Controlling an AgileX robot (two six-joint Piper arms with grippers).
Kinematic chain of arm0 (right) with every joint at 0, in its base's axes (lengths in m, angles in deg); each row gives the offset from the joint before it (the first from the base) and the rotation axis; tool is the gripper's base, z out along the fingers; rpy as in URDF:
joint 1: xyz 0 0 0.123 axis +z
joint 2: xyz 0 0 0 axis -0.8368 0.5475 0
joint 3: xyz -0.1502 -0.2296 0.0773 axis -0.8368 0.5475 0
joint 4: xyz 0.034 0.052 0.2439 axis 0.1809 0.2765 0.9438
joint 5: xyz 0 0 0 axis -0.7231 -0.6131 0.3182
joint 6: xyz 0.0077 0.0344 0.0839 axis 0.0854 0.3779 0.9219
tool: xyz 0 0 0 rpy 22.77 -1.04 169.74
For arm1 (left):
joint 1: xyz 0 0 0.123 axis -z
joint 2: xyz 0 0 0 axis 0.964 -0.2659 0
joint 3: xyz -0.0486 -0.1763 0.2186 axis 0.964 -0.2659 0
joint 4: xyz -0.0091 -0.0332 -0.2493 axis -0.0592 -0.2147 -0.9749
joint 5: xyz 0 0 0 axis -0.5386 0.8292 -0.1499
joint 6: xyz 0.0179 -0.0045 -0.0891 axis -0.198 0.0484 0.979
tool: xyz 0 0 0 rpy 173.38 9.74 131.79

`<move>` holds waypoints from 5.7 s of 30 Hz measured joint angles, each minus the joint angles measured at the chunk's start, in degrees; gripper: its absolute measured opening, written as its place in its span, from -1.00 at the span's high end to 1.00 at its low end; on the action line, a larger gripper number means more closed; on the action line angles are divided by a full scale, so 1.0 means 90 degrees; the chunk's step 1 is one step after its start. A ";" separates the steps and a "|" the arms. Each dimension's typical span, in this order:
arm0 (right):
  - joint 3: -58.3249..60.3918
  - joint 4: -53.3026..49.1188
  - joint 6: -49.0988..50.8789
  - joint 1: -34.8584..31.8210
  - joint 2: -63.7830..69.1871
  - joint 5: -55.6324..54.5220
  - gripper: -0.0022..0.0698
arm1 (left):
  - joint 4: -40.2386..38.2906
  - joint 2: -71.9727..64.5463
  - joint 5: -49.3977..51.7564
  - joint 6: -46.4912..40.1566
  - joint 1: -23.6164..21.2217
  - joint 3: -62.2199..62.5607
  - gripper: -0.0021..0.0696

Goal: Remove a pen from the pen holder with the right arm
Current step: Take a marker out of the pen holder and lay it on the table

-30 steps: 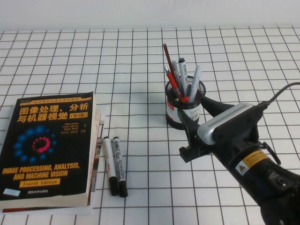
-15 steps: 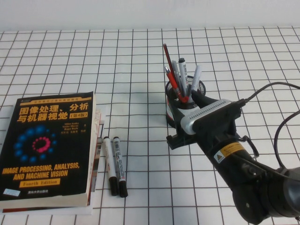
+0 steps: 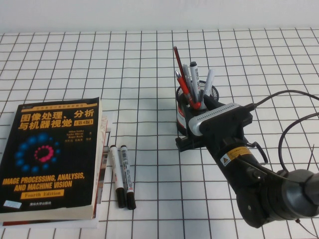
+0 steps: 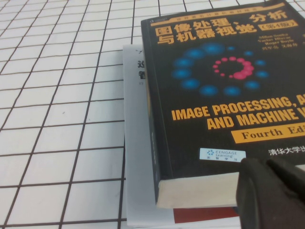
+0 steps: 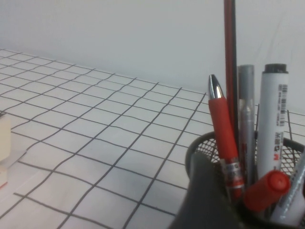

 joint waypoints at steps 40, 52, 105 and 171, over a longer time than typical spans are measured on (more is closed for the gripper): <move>-0.0383 0.0422 0.0000 -0.0066 0.0270 0.0045 0.26 | 0.0000 0.0000 0.0000 0.0000 0.0000 0.0000 0.95; -0.0383 0.0510 0.0000 -0.0074 0.0270 0.0060 0.66 | 0.0000 0.0000 0.0000 0.0000 0.0000 0.0000 0.95; -0.5330 -0.0445 0.1089 -0.0074 -0.1407 1.3921 0.80 | 0.0000 0.0000 0.0000 0.0000 0.0000 0.0000 0.95; -0.7635 -0.1580 0.1712 0.0196 -0.0505 1.5120 0.95 | 0.0000 0.0000 0.0000 0.0000 0.0000 0.0000 0.95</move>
